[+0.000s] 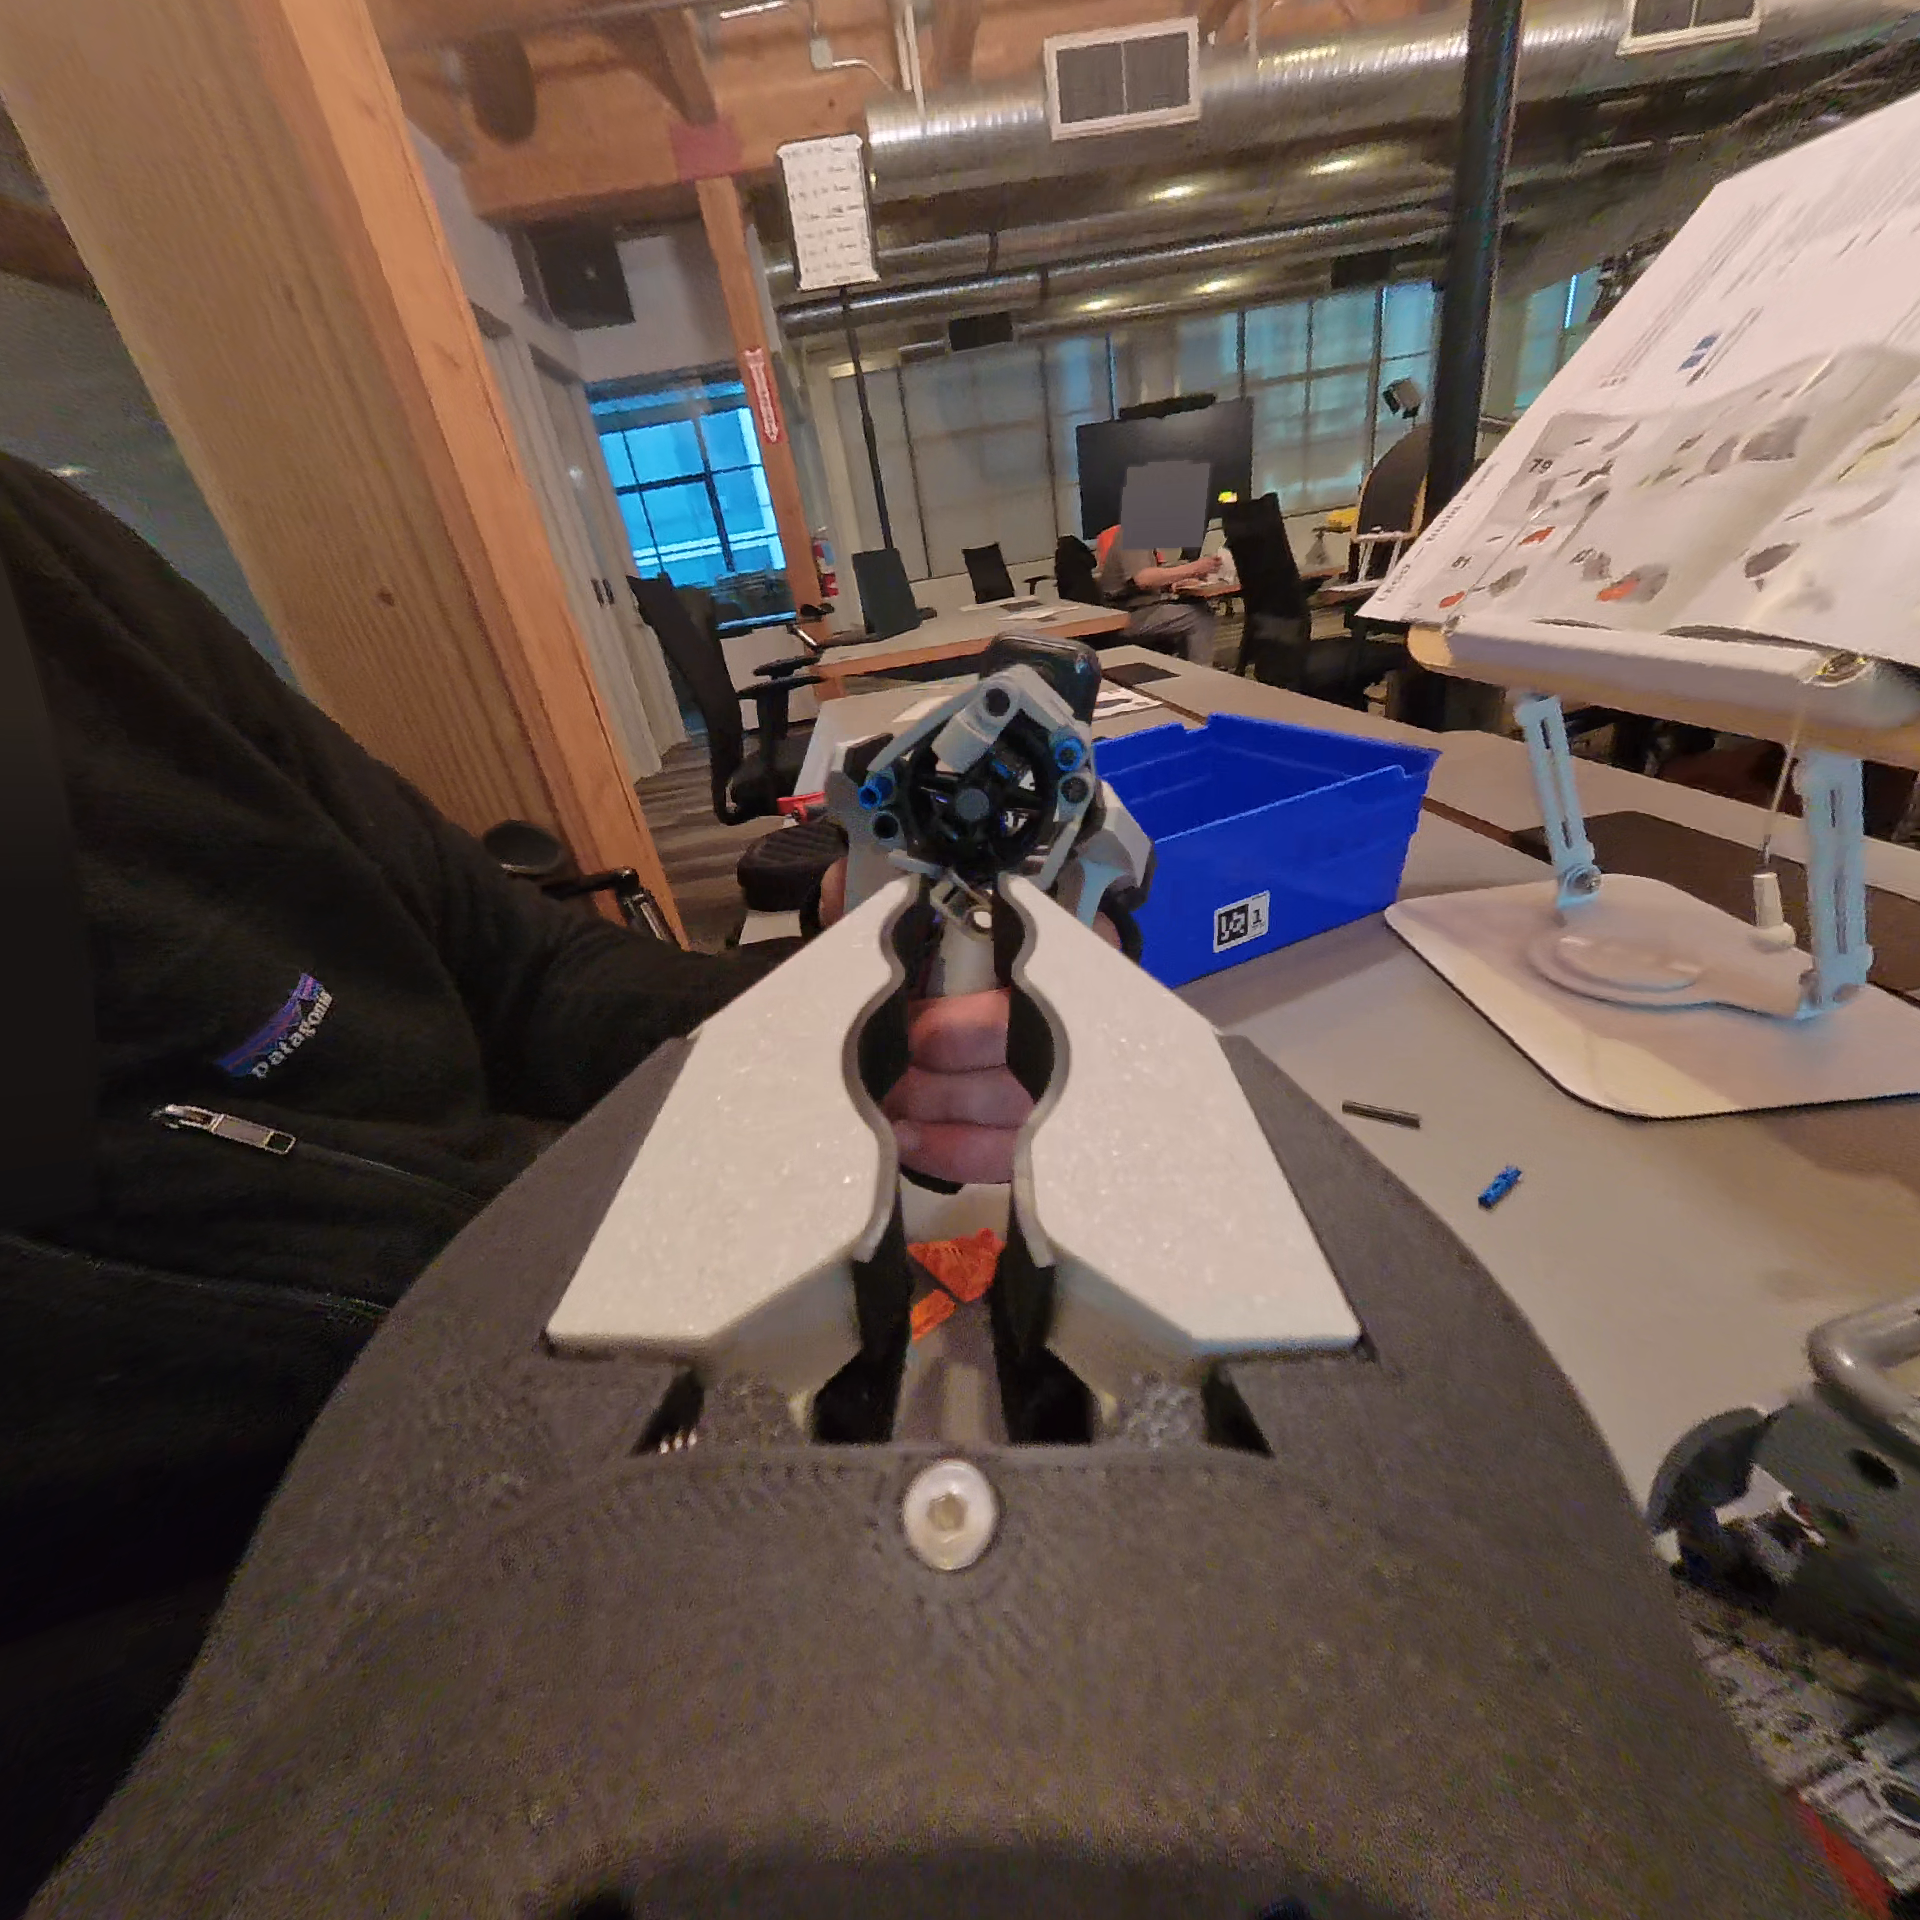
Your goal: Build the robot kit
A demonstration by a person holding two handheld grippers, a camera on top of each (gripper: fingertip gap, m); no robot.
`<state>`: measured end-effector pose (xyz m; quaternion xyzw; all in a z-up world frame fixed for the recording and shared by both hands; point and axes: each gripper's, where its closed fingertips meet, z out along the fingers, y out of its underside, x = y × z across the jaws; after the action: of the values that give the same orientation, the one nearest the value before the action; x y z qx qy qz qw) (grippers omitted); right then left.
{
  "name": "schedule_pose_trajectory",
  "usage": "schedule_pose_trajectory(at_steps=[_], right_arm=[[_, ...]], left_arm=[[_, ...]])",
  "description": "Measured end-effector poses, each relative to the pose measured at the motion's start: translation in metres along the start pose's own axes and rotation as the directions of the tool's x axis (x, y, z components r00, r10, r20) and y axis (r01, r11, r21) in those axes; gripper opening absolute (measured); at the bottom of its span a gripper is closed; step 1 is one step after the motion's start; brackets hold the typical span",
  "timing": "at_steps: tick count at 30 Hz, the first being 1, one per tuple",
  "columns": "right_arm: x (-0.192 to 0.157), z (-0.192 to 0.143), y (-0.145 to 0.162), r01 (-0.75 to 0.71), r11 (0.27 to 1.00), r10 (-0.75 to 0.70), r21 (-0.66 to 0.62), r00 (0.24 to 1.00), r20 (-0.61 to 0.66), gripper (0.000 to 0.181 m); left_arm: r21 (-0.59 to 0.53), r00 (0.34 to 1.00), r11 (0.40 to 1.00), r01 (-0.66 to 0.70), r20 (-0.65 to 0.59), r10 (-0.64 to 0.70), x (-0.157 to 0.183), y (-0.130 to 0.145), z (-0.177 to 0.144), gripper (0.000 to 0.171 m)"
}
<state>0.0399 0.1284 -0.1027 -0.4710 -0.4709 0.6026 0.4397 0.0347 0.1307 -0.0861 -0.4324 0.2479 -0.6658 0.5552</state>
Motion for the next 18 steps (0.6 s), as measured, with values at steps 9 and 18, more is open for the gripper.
schedule_pose_trajectory(at_steps=[9,18], right_arm=[[-0.0015,0.0002,0.0029,0.050,0.998,-0.051,-0.035,0.999,-0.013,0.005],[0.0068,-0.0037,0.0037,0.166,0.983,-0.173,-0.079,0.980,-0.097,0.004]], left_arm=[[-0.001,1.000,1.000,0.009,-0.008,-0.009,0.0000,0.0014,0.0011,0.047],[0.007,1.000,1.000,0.025,-0.013,-0.025,0.0005,0.0004,0.0009,0.047]])
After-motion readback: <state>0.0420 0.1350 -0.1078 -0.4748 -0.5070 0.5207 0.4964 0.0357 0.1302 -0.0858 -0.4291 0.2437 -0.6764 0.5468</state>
